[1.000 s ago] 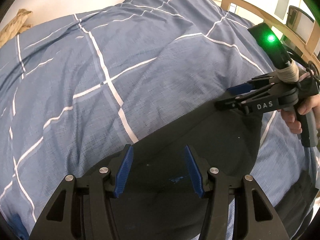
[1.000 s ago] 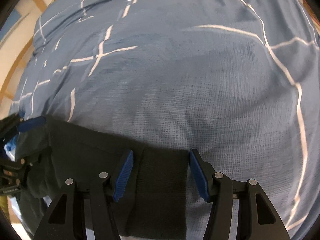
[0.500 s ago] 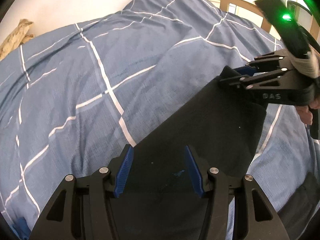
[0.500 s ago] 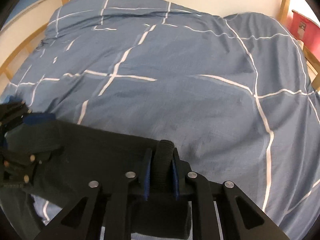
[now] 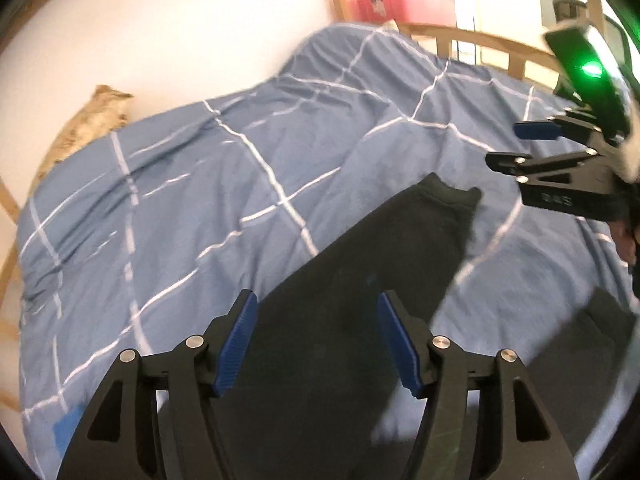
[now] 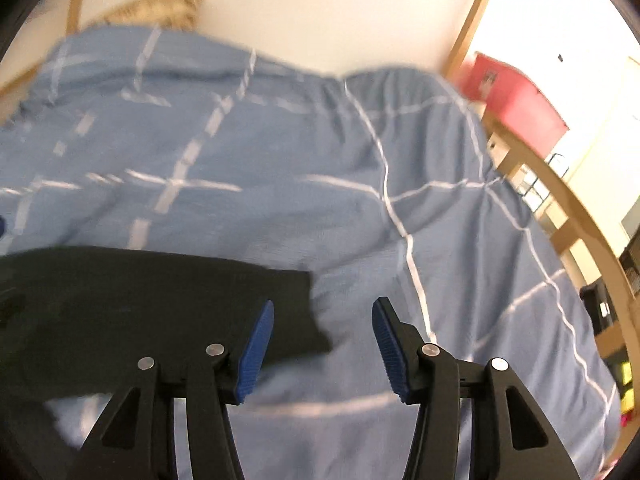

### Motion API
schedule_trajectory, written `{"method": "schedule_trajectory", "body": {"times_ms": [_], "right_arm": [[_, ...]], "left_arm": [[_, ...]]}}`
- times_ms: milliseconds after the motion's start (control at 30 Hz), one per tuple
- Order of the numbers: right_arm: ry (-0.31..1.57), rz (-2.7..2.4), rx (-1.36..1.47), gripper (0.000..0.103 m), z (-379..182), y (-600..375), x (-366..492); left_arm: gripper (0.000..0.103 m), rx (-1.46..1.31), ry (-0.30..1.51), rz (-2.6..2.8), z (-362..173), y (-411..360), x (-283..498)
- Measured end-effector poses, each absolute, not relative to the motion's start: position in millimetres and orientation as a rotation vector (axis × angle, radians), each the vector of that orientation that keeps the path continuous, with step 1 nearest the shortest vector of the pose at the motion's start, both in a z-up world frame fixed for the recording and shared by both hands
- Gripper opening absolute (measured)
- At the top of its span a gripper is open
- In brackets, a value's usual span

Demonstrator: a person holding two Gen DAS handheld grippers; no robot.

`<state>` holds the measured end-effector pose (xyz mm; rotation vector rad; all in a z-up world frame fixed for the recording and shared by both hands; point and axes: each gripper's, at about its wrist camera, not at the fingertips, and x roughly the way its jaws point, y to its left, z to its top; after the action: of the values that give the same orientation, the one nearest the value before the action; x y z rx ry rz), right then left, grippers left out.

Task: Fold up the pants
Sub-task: 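Open both grippers and lift them away from the folded pants, then grasp the waistband with the left gripper while the right gripper grasps the pants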

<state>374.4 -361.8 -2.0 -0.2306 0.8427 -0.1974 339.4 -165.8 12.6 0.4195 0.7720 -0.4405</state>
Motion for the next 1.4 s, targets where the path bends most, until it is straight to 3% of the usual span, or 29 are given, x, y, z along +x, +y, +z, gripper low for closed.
{"method": "schedule_trajectory", "body": {"times_ms": [67, 233, 333, 400, 800, 1167, 1400], "right_arm": [[0.760, -0.174, -0.196, 0.060, 23, -345, 331], [0.654, -0.078, -0.114, 0.061, 57, -303, 245], [0.598, -0.021, -0.063, 0.070, 64, -275, 197], [0.560, 0.005, -0.043, 0.070, 61, -256, 167], [0.587, 0.079, 0.120, 0.070, -17, -187, 77], [0.666, 0.008, 0.364, 0.070, -85, -208, 57], [0.728, -0.019, 0.420, 0.070, -108, -215, 60]], "left_arm": [[0.072, 0.395, 0.746, -0.419, 29, -140, 303], [0.078, 0.320, 0.693, -0.367, 52, -84, 230], [0.079, 0.273, 0.692, -0.313, 52, -50, 189], [0.079, 0.231, 0.698, -0.294, 46, -24, 163], [0.079, 0.016, 0.753, -0.109, -16, 67, 88], [0.079, -0.022, 0.687, -0.013, -62, 71, 66], [0.077, -0.107, 0.759, -0.033, -80, 69, 93]]}}
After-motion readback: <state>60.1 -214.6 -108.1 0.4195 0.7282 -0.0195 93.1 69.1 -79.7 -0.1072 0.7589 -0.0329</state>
